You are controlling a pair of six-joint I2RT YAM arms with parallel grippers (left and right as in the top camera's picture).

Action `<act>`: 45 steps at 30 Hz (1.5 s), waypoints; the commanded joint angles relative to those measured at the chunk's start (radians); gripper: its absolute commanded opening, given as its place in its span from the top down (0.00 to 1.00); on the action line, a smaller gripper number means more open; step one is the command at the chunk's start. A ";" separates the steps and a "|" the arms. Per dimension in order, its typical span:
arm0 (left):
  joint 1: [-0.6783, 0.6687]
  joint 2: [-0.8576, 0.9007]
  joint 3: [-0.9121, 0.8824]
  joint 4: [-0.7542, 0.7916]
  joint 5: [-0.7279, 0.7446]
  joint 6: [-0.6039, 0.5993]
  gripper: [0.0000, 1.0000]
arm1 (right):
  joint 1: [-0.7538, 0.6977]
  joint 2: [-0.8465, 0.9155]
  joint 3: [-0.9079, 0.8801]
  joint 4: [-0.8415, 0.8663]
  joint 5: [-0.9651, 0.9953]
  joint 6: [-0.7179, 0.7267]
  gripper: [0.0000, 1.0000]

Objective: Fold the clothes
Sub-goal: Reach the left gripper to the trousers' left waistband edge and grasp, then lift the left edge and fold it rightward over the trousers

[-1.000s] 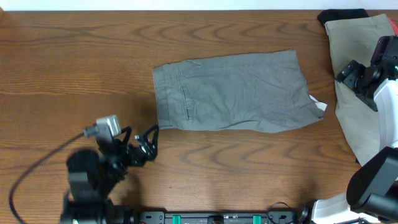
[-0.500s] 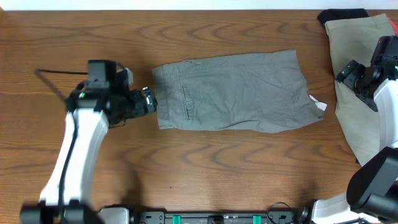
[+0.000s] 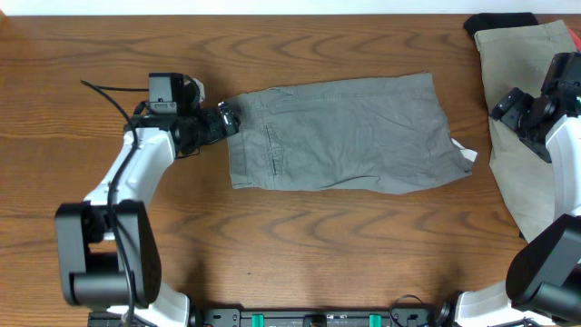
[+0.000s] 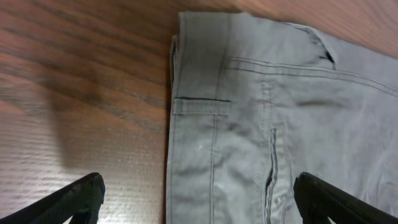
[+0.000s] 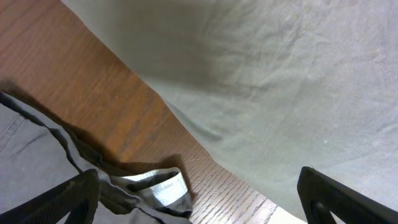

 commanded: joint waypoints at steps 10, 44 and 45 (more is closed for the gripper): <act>0.002 0.133 0.010 0.019 0.060 -0.038 0.02 | -0.005 -0.016 0.002 0.000 0.014 -0.007 0.01; -0.088 0.258 0.003 -0.030 0.061 -0.037 0.94 | -0.005 -0.016 0.002 0.000 0.014 -0.007 0.01; -0.087 0.258 0.003 -0.035 0.061 -0.037 0.94 | -0.005 -0.016 0.002 0.000 0.014 -0.007 0.01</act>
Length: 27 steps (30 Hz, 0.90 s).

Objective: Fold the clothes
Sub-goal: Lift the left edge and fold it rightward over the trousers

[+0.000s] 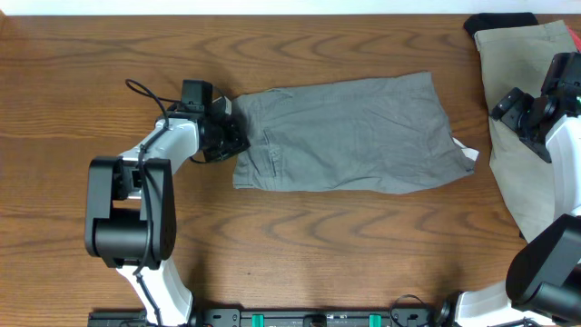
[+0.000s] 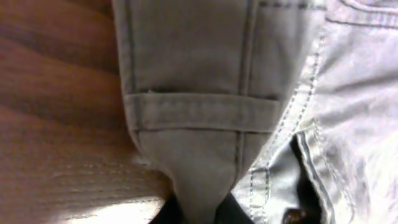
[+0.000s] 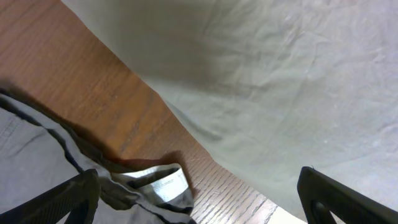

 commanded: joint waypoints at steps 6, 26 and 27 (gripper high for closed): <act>0.017 0.029 -0.032 -0.089 -0.061 0.003 0.94 | -0.005 -0.016 0.002 0.000 0.014 -0.007 0.01; 0.164 -0.341 0.136 -0.689 -0.384 0.059 0.94 | -0.005 -0.016 0.002 0.000 0.014 -0.007 0.01; 0.164 -0.349 0.164 -0.725 -0.384 0.070 0.94 | -0.005 -0.016 0.002 0.000 0.013 -0.007 0.01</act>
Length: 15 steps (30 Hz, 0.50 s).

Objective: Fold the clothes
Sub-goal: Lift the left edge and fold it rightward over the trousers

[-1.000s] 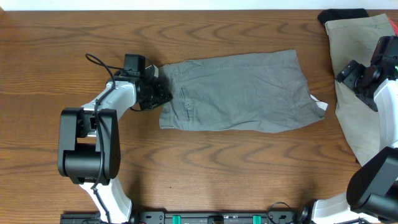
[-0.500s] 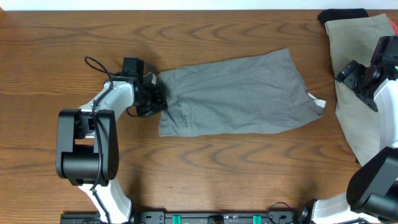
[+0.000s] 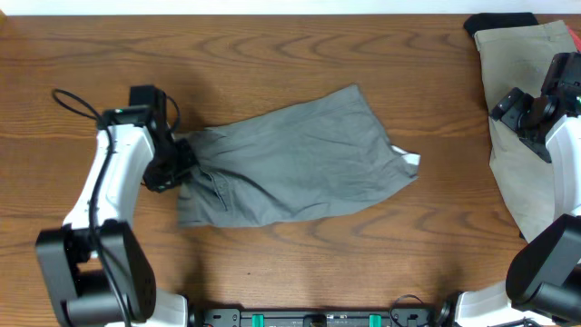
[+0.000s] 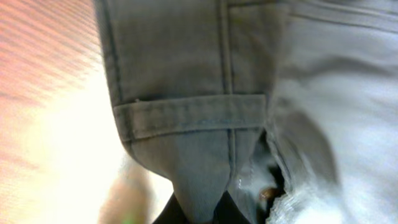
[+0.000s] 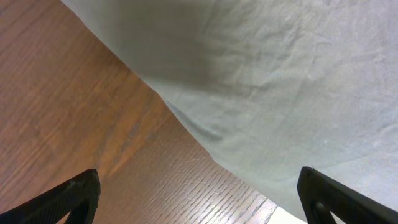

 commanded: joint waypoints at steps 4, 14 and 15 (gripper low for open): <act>-0.003 -0.053 0.230 -0.216 -0.036 0.085 0.94 | -0.005 -0.016 0.002 0.000 0.014 -0.007 0.01; -0.159 -0.054 0.500 -0.326 -0.019 0.096 0.94 | -0.005 -0.016 0.002 0.000 0.014 -0.007 0.01; -0.187 -0.054 0.512 -0.316 -0.011 0.096 0.94 | -0.005 -0.016 0.002 0.000 0.014 -0.007 0.01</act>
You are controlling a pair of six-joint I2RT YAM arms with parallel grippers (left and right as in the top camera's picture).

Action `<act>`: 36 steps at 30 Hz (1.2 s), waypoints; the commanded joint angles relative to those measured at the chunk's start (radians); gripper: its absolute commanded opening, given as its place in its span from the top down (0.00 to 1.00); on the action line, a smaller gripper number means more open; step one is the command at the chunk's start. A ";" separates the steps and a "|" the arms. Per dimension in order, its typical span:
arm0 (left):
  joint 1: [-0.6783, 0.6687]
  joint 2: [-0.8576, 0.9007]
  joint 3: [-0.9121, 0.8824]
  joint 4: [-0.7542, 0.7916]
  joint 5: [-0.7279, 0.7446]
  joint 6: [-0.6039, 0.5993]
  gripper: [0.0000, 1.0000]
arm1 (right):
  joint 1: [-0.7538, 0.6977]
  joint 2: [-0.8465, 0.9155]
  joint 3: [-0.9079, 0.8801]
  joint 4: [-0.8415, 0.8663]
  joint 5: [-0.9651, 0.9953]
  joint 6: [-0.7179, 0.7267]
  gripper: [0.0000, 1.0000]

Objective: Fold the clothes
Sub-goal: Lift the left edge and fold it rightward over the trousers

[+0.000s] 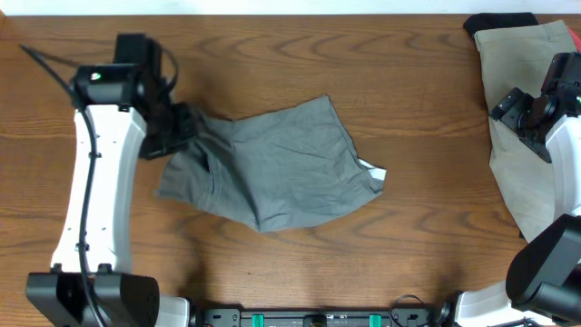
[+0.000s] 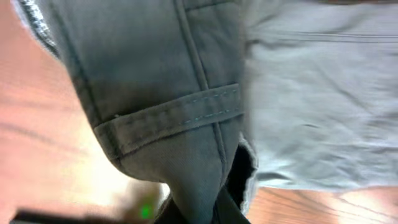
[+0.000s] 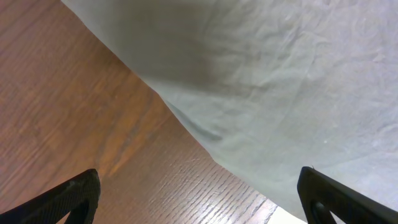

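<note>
Grey shorts (image 1: 268, 173) hang partly lifted over the middle-left of the table, their waistband end raised and the hem with a white tag trailing right. My left gripper (image 1: 180, 127) is shut on the waistband near a belt loop (image 2: 168, 118); the left wrist view fills with that grey cloth (image 2: 298, 99). My right gripper (image 1: 508, 107) is open at the far right, over the edge of a beige garment (image 1: 522, 118); its dark fingertips (image 3: 62, 199) stand wide apart above wood and pale fabric (image 3: 280, 81).
A black garment (image 1: 499, 22) lies at the back right corner beside the beige one. The wooden table (image 1: 363, 263) shows bare wood in front and at the far left.
My left gripper has risen and moved back-left with the waistband. The shorts have been dragged further left and bunched, their tagged hem now nearer the middle.
The shorts lay flat at the table's middle with my left gripper open beside the waistband. Then it was shut on the waistband. Then the shorts had been pulled left and skewed, and now they hang lifted at the left. The right arm stayed put.
</note>
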 commanded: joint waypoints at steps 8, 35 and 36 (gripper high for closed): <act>-0.293 0.019 0.057 0.082 0.024 -0.030 0.94 | -0.005 -0.016 0.002 0.000 0.014 -0.007 0.01; -0.564 0.320 0.051 0.471 0.048 -0.239 0.94 | -0.005 -0.016 0.002 0.000 0.014 -0.007 0.01; -0.566 0.327 0.051 0.475 0.051 -0.240 0.94 | -0.005 -0.016 0.002 0.000 0.014 -0.007 0.01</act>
